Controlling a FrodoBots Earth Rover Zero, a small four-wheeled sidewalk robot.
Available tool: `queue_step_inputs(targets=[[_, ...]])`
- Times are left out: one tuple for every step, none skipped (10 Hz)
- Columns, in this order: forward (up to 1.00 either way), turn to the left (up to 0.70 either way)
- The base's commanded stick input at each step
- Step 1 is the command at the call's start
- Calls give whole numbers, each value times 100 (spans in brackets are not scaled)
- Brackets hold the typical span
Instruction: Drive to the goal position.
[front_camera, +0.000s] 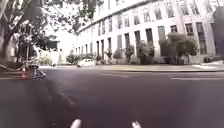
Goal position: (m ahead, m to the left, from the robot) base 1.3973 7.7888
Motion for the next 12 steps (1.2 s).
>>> queue_step_inputs(targets=[[70, 14], [70, 14], [70, 14], [70, 14], [70, 14], [70, 14], [70, 14], [70, 14], [70, 14], [70, 14], [70, 14], [70, 14]])
